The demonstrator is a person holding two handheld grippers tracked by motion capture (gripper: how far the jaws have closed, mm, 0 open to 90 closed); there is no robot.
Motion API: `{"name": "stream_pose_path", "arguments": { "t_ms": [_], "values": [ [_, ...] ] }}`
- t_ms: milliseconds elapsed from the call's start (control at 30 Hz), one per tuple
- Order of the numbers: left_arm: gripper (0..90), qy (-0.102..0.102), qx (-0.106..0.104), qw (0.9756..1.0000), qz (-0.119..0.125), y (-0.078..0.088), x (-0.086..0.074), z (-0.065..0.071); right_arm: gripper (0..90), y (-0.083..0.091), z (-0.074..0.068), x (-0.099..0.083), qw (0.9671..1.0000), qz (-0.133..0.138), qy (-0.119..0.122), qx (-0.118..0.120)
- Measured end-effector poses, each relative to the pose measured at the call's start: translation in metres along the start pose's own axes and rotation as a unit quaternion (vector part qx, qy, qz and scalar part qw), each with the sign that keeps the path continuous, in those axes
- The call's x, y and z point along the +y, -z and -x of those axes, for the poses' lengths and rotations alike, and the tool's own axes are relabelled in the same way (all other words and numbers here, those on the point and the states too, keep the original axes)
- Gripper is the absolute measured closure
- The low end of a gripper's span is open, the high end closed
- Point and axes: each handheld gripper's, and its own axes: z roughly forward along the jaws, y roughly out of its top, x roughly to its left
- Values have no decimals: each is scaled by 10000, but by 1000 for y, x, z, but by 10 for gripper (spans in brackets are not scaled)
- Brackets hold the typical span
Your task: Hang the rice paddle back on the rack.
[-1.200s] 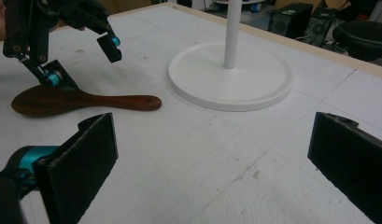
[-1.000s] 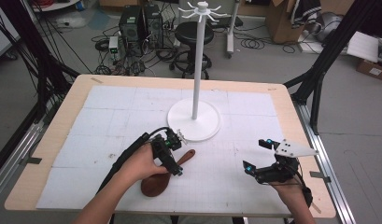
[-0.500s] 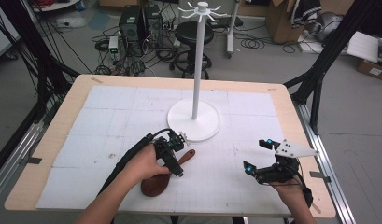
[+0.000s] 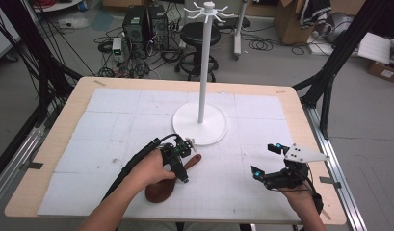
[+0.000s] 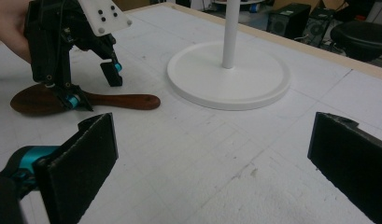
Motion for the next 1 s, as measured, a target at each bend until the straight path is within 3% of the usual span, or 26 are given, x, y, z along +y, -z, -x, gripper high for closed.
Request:
{"name": "stream_pose_path", "arguments": {
  "t_ms": [567,1000],
  "values": [
    [408,100,-8,9999,-71,2,1,-2,5,0,0,0,10000,-14,-34,2],
    [466,38,309,9992,-238,1,6,6,6,-1,0,-1,10000,-19,-27,5]
  ]
}}
